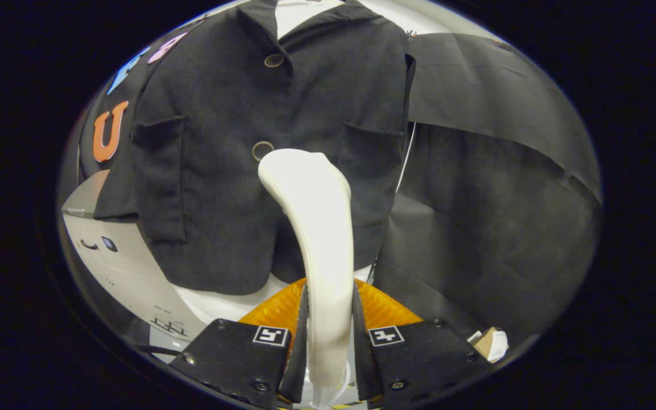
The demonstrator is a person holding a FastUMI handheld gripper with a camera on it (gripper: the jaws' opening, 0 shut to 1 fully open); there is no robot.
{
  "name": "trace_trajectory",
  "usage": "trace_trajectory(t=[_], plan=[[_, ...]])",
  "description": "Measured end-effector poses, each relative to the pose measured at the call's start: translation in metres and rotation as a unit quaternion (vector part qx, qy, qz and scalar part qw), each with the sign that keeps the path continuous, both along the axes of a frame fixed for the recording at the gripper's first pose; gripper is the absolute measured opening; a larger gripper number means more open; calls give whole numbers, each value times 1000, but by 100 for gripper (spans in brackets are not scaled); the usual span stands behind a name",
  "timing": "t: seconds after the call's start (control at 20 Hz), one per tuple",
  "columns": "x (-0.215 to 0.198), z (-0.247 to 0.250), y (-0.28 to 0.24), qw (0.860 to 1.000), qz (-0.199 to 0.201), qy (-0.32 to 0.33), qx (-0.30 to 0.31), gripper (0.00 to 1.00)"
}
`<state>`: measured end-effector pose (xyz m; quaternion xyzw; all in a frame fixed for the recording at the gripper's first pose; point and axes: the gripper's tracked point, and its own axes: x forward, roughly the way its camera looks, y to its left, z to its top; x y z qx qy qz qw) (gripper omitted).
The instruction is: Iron the clothes twice with a garment steamer, once on the left side and once on the right side.
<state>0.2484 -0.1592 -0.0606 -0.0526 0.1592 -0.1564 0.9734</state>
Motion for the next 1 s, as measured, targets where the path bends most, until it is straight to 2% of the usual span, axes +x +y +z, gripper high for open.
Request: trace_trajectory(t=[0.3, 1.0], plan=[[-3, -31, -1, 999, -4, 30, 8, 38], [-6, -30, 3, 999, -4, 36, 21, 38]])
